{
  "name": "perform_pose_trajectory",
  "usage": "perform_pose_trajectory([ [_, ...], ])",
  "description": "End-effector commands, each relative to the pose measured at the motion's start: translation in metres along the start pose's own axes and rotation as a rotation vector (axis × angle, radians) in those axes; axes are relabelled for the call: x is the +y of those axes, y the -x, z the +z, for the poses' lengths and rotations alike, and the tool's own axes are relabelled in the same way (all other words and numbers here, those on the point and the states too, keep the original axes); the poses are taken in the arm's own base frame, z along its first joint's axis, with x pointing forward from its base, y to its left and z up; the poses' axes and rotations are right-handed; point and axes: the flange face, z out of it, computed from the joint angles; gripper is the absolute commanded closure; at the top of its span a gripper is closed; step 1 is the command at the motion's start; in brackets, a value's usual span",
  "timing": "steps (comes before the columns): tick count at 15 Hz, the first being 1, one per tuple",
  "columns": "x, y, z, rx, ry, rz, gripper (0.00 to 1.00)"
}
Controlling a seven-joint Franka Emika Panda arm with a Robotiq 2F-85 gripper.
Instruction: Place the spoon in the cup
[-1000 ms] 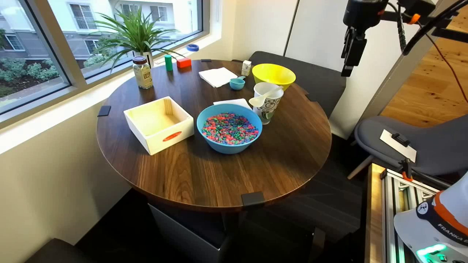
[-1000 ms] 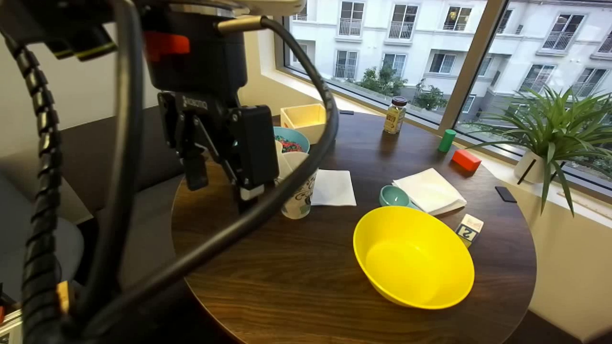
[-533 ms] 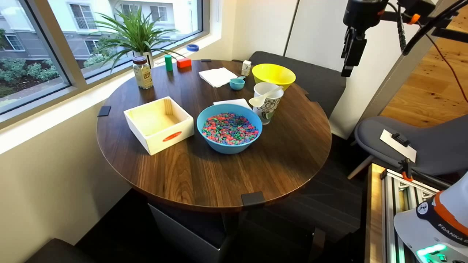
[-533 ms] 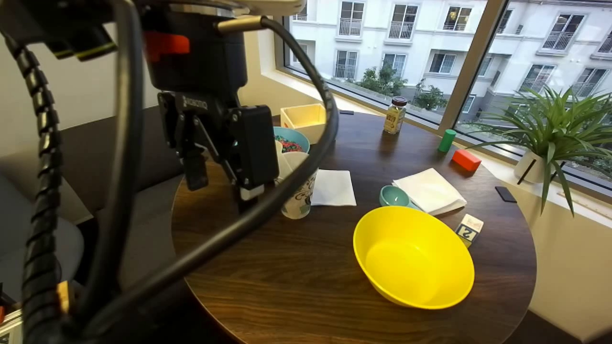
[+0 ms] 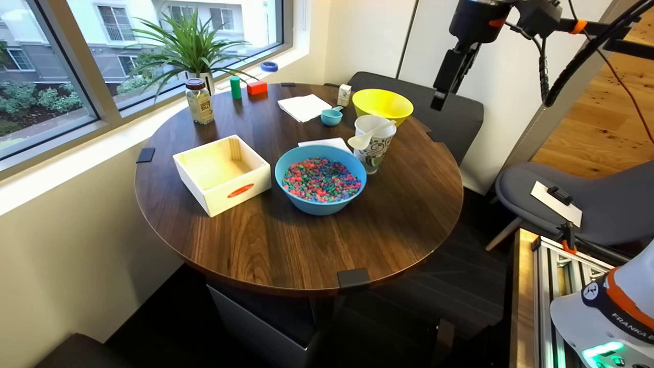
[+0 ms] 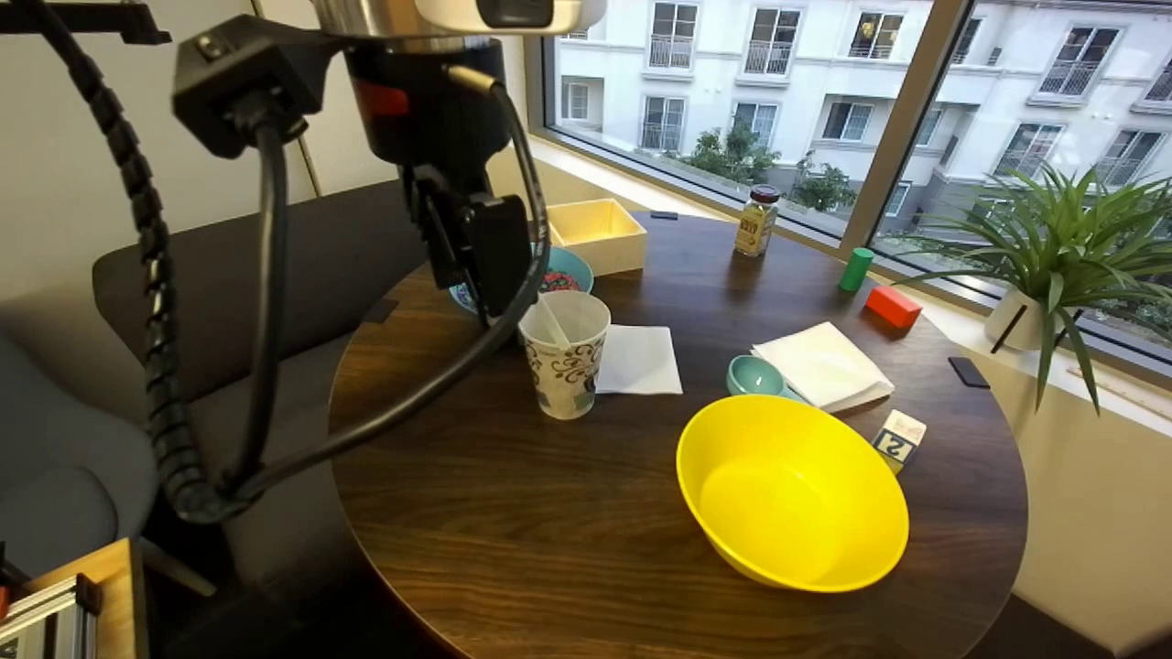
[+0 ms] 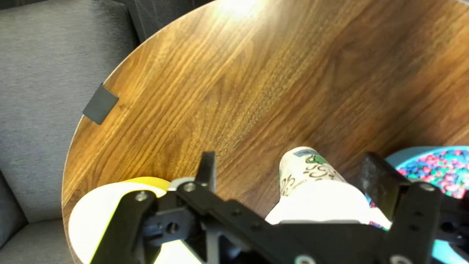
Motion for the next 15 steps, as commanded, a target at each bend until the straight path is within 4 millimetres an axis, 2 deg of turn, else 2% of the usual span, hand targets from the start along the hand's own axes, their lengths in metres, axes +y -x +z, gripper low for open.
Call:
perform_pose_trajectory([
  [1,-0.012,-0.017,0.006,-0.002,-0.038,0.197,0.00],
  [8,-0.028,-0.042,0.017,-0.036,-0.039,0.574,0.00],
  [15,-0.028,-0.066,0.037,-0.053,-0.075,0.774,0.00],
])
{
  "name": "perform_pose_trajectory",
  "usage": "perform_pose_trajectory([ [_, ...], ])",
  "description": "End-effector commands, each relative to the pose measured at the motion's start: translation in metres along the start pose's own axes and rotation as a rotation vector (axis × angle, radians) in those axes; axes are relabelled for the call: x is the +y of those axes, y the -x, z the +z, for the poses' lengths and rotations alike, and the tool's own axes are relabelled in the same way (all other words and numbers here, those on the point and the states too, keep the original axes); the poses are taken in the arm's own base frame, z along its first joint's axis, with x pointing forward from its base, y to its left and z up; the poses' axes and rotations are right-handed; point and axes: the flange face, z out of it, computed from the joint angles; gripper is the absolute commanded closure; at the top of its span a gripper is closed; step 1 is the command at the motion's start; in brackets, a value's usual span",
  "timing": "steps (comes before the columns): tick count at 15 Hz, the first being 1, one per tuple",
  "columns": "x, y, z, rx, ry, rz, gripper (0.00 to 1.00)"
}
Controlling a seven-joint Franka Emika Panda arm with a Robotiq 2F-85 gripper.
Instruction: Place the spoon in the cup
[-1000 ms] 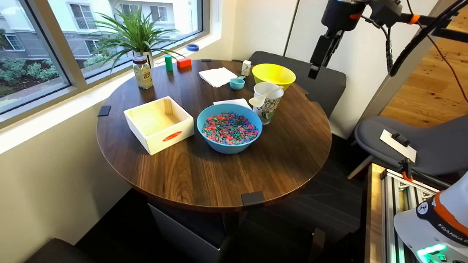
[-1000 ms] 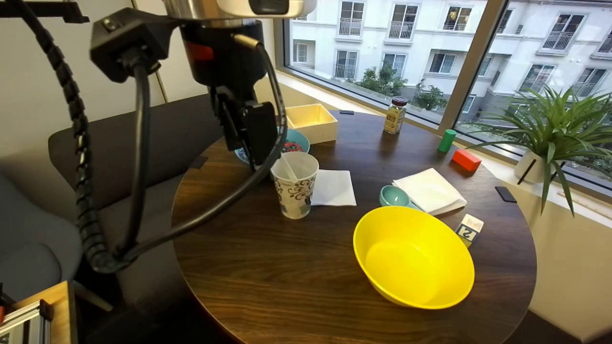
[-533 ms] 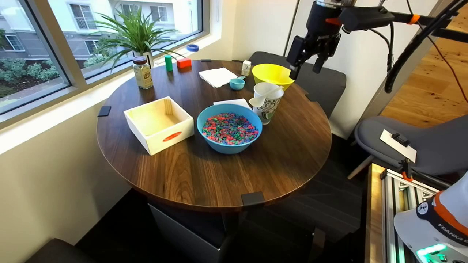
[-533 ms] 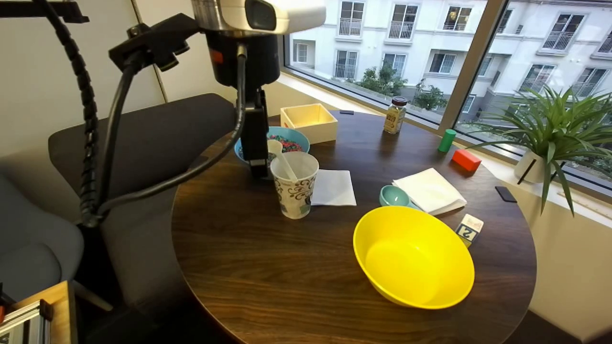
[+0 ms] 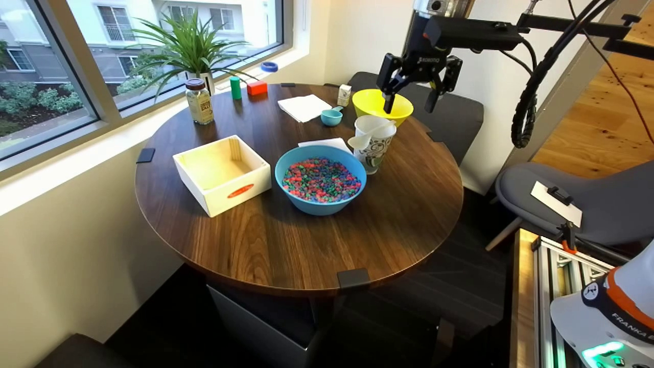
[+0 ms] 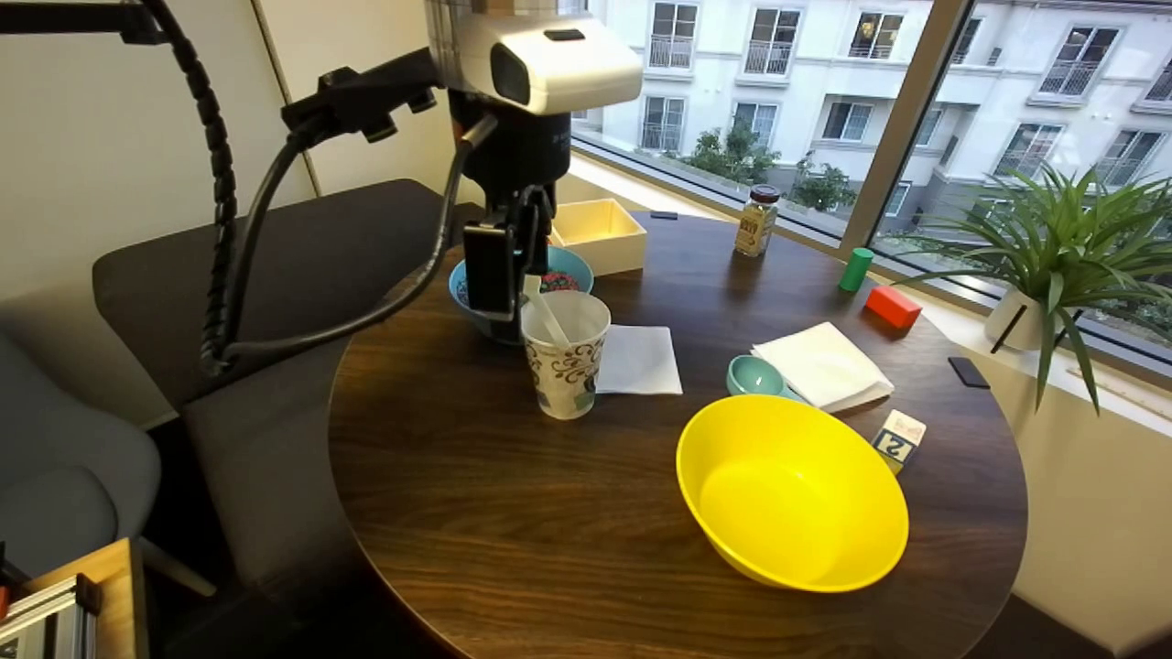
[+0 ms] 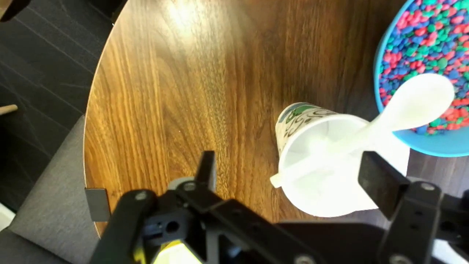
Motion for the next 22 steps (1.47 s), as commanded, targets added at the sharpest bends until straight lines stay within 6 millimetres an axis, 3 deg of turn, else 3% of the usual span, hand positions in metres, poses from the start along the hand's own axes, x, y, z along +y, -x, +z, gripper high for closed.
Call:
perform_pose_trajectory([
  [1,-0.012,-0.012,0.009,-0.017,-0.034,0.089,0.00],
  [10,-0.033,-0.027,0.031,-0.026,-0.046,0.160,0.00],
  [14,-0.040,-0.030,0.034,-0.029,-0.056,0.173,0.01],
  [15,-0.041,-0.031,0.034,-0.031,-0.057,0.175,0.08],
  [19,-0.045,-0.029,0.032,-0.057,-0.068,0.192,0.00],
  [22,-0.047,-0.028,0.033,-0.071,-0.072,0.206,0.04],
])
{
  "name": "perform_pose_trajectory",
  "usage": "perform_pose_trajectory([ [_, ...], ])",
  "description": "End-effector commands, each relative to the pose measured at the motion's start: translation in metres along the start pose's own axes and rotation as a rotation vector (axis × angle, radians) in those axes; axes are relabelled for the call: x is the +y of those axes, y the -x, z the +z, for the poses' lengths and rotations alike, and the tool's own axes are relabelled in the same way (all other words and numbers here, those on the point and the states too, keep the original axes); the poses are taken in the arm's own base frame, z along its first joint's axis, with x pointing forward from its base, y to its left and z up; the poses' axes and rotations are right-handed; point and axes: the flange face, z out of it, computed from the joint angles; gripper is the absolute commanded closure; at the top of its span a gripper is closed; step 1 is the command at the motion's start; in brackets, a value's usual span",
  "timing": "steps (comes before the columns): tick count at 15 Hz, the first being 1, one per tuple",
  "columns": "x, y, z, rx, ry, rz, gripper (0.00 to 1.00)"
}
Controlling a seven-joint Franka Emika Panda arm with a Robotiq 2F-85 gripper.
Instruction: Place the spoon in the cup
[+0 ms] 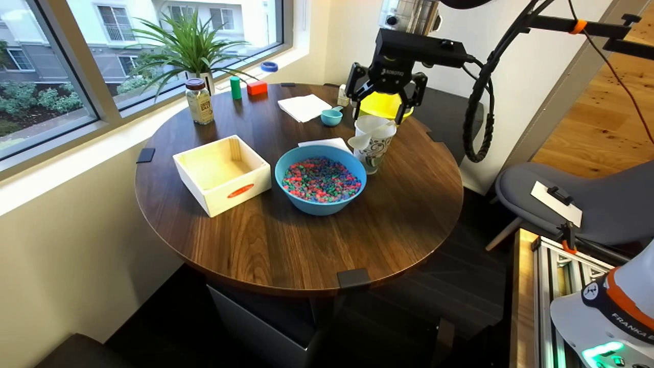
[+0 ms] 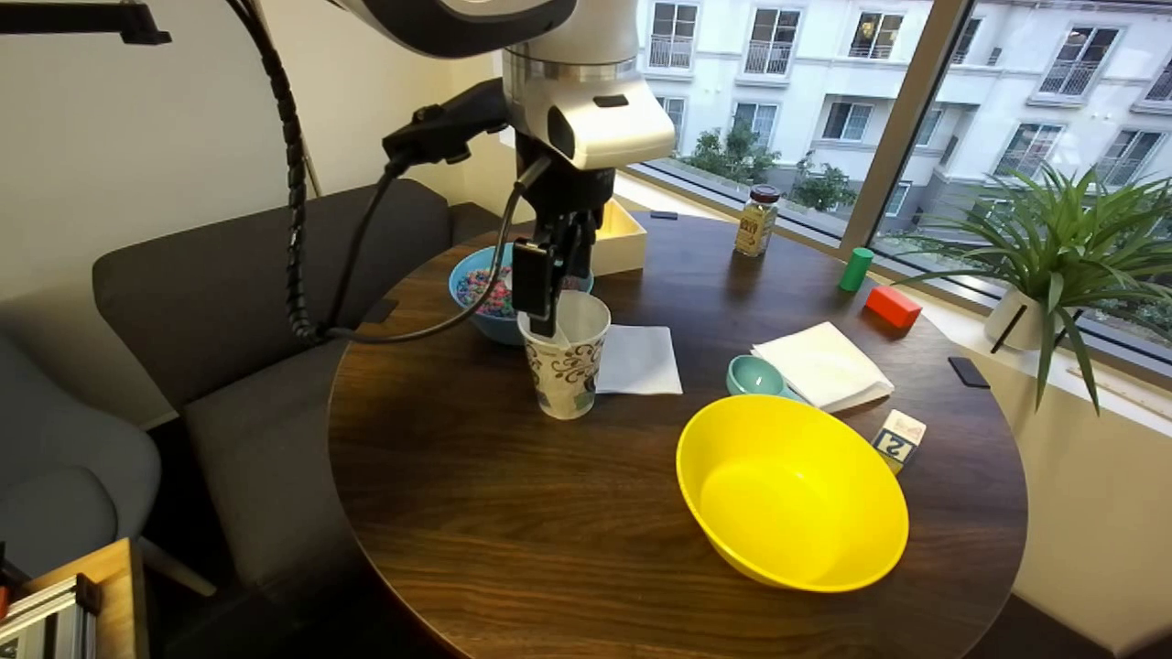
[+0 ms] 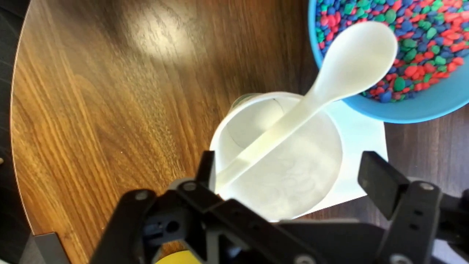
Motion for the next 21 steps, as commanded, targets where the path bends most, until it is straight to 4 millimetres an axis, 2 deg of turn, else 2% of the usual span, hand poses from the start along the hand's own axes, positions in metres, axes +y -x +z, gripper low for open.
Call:
perform_pose_trajectory([
  [1,-0.0063,0.0013,0.0029,-0.038,-0.009,0.036,0.07],
  [4,-0.0067,0.0008,0.0065,-0.049,-0.001,0.053,0.07],
  [5,-0.0067,0.0004,0.0070,-0.049,-0.001,0.056,0.11],
  [6,-0.0069,0.0001,0.0075,-0.049,0.000,0.059,0.16],
  [7,-0.0070,-0.0001,0.0080,-0.049,0.001,0.061,0.30],
  [8,-0.0070,-0.0003,0.0085,-0.049,0.002,0.064,0.31],
  [9,-0.0069,-0.0005,0.0089,-0.049,0.004,0.066,0.36],
  [10,-0.0068,-0.0007,0.0091,-0.049,0.004,0.068,0.45],
  [12,-0.0066,-0.0009,0.0083,-0.047,0.003,0.071,0.52],
  [13,-0.0063,-0.0012,0.0081,-0.047,0.003,0.073,0.61],
  [14,-0.0061,-0.0015,0.0080,-0.046,0.002,0.075,0.58],
  [17,-0.0054,-0.0025,0.0071,-0.042,0.001,0.079,0.67],
  [18,-0.0053,-0.0028,0.0067,-0.041,0.001,0.080,0.76],
  [19,-0.0051,-0.0031,0.0063,-0.040,0.001,0.082,0.78],
  [21,-0.0051,-0.0033,0.0054,-0.038,-0.001,0.086,0.97],
])
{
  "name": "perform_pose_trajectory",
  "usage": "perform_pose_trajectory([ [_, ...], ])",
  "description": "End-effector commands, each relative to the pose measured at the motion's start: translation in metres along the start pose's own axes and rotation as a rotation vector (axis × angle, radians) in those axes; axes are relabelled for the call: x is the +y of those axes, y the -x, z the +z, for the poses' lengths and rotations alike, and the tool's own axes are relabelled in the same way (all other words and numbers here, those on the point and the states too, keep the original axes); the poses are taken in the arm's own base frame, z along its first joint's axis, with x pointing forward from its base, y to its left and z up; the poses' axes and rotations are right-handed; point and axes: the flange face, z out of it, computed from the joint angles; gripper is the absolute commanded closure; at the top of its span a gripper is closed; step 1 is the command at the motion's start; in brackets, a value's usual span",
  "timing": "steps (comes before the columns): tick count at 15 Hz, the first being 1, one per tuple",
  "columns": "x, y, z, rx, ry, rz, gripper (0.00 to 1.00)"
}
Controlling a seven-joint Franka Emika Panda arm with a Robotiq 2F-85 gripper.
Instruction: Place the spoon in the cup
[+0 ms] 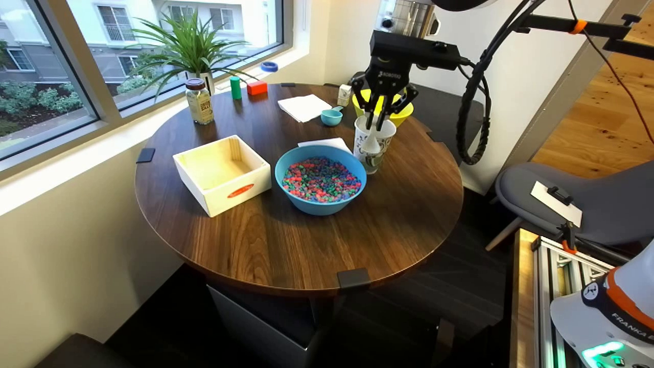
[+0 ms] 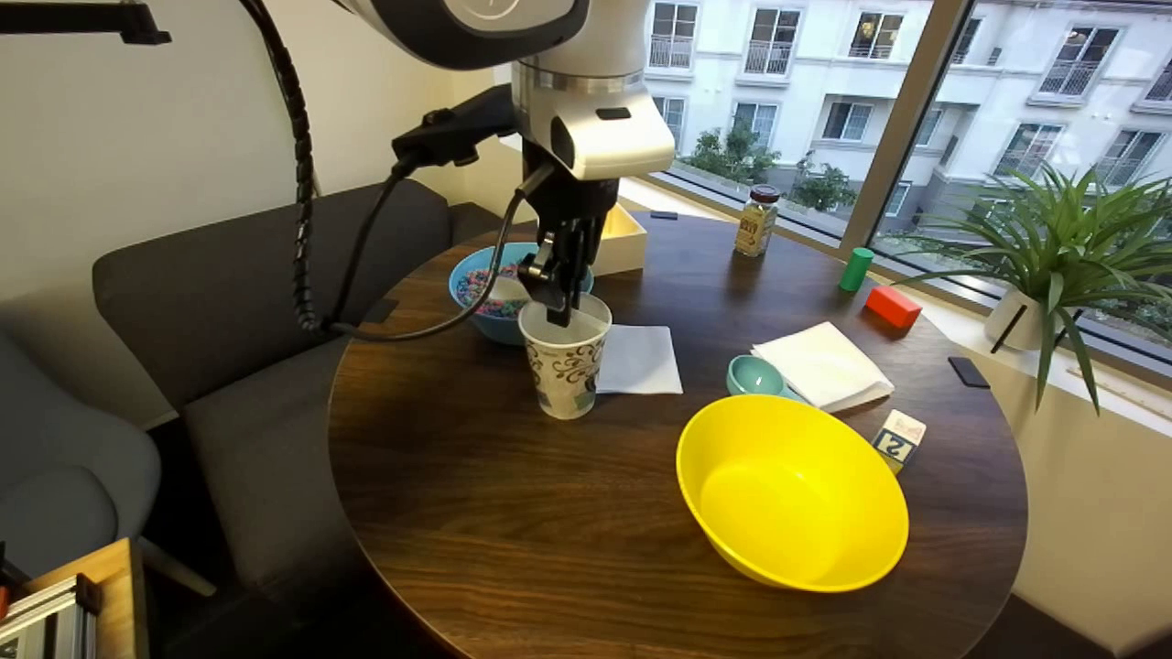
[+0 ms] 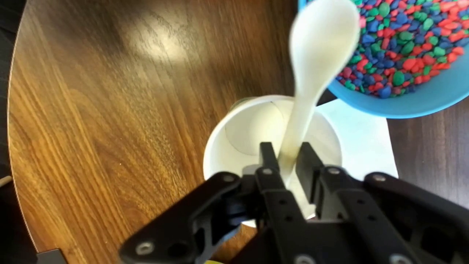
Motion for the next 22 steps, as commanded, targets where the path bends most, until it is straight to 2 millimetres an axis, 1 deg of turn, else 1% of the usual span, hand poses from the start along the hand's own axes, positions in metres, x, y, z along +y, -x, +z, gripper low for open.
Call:
perform_pose_trajectory([
  [1,-0.002,0.001,-0.001,-0.018,0.000,0.027,1.00],
  [2,-0.002,0.001,-0.002,-0.017,-0.002,0.028,0.96],
  [4,-0.001,0.003,-0.008,-0.012,-0.009,0.025,0.97],
  [5,-0.001,0.004,-0.012,-0.002,-0.011,0.025,0.97],
  [7,0.003,0.008,-0.029,0.036,-0.014,0.024,0.97],
  [9,0.007,0.013,-0.046,0.108,0.004,0.028,0.97],
  [11,0.010,0.021,-0.061,0.240,0.059,0.031,0.97],
  [13,0.008,0.030,-0.066,0.354,0.116,0.025,0.97],
  [15,0.004,0.038,-0.066,0.449,0.174,0.013,0.97],
  [17,0.001,0.042,-0.062,0.527,0.223,0.008,0.97],
  [22,-0.015,0.046,-0.051,0.634,0.229,-0.020,0.97],
])
